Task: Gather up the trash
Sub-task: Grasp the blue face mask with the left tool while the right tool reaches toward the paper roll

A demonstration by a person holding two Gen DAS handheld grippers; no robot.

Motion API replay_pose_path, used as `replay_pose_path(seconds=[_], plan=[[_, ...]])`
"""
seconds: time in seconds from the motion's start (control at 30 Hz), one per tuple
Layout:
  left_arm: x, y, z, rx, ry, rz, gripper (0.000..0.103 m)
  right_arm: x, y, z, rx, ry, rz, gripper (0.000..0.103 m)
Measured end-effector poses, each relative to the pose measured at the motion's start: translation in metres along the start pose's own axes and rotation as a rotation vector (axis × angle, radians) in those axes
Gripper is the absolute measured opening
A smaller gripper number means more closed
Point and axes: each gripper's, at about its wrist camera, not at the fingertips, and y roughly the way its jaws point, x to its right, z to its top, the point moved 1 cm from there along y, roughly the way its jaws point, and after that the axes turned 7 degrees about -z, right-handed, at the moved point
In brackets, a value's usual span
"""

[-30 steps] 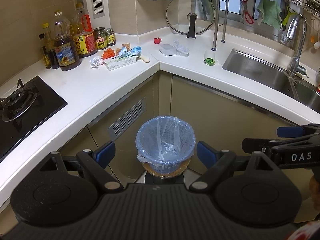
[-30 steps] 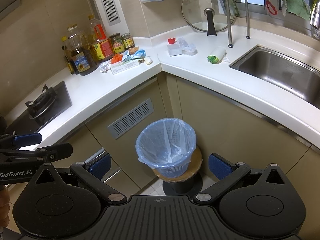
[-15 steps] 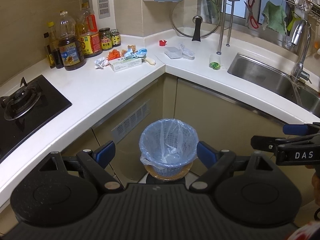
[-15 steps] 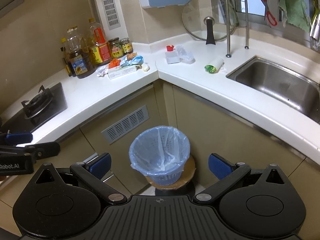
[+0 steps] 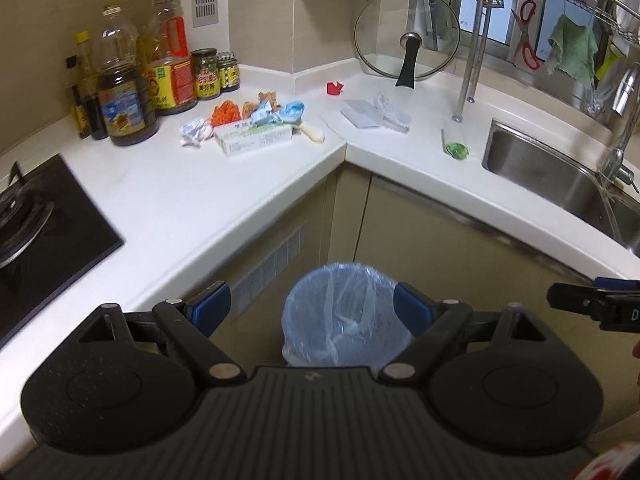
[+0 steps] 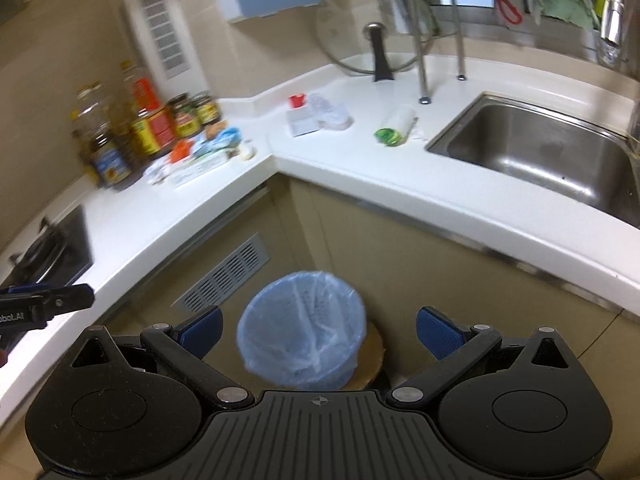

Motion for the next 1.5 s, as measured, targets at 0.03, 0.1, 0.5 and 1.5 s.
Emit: replay_pose_path(seconds=[0.03,0.1,0.5,1.5], plan=[[-0.005,0.007,0.007,0.006,0.004,-0.004,0.087,0.000,0.007,0.006,0.002,0.004,-0.011,0.103],[-0.014,0.022,0.021,0.013,0.014,-0.005,0.087,-0.002,0.022,0.019,0.011,0.017,-0.036,0.103],[-0.071,0.105,0.099,0.026,0.066,-0.059,0.087,-0.008,0.094,0.078,0.082,0.189,-0.110,0.103],[-0.087,0.289,0.205,0.053,0.319,-0.019,0.067,0.037,0.209,0.180,0.121,0.146,-0.145,0.103]])
